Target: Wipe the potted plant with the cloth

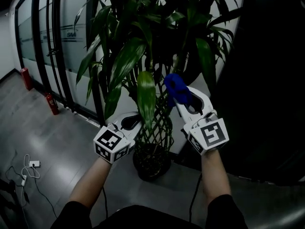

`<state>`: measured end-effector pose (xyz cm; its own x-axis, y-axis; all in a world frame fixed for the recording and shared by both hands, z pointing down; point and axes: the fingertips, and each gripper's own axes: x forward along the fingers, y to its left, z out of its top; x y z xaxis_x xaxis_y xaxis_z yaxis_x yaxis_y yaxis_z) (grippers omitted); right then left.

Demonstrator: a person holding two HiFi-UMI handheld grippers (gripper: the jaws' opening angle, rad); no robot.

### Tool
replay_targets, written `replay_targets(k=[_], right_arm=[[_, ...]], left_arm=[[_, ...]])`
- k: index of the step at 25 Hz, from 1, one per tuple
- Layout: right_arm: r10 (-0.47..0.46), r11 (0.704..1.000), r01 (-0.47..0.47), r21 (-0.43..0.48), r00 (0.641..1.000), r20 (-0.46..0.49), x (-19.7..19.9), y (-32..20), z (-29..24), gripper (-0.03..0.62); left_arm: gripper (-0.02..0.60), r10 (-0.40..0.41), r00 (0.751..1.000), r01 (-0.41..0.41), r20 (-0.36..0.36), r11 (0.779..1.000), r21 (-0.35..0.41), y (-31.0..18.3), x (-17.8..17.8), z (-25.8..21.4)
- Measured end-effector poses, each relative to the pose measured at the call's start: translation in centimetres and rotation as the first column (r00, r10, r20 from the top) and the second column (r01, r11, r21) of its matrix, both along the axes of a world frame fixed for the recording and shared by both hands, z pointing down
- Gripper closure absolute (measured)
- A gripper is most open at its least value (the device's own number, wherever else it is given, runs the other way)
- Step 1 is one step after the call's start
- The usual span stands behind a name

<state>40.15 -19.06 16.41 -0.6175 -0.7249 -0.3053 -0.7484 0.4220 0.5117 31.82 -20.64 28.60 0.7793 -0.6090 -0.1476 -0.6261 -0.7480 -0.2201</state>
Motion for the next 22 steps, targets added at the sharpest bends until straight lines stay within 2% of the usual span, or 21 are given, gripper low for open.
replay_targets(k=[3, 8, 10, 12, 16, 19, 22], right_arm=[[0.074, 0.995, -0.065, 0.076, 0.989, -0.129, -1.8, -0.8, -1.8, 0.503], [0.155, 0.981, -0.107, 0.161, 0.933, -0.325, -5.5, -1.5, -2.0, 0.503], [0.204, 0.971, -0.132, 0.197, 0.890, -0.408, -6.4, -1.5, -1.3, 0.503], [0.262, 0.958, -0.163, 0.236, 0.832, -0.490, -7.1, -1.5, -0.3, 0.503], [0.322, 0.940, -0.175, 0.293, 0.734, -0.597, -8.5, -1.6, 1.6, 0.503], [0.340, 0.934, -0.166, 0.317, 0.685, -0.644, -9.3, -1.3, 2.4, 0.503], [0.346, 0.932, -0.157, 0.327, 0.657, -0.670, -9.8, -0.9, 3.3, 0.503]], left_arm=[[0.575, 0.010, 1.000, -0.010, 0.013, 1.000, -0.018, -1.1, 0.2, -0.7], [0.575, 0.005, 0.999, -0.006, 0.043, 1.000, 0.024, -1.7, 0.0, -1.6], [0.575, 0.014, 0.999, -0.016, 0.050, 0.999, 0.032, -1.5, -0.2, -1.5], [0.575, 0.017, 0.998, -0.020, 0.064, 0.999, 0.040, -1.4, -0.3, -1.4], [0.575, -0.003, 0.990, -0.010, 0.140, 0.996, 0.092, -1.9, -0.3, -1.8], [0.575, -0.035, 0.981, 0.009, 0.193, 0.991, 0.133, -1.9, -0.9, -2.5], [0.575, -0.047, 0.966, 0.000, 0.255, 0.984, 0.179, -1.4, -0.9, -2.6]])
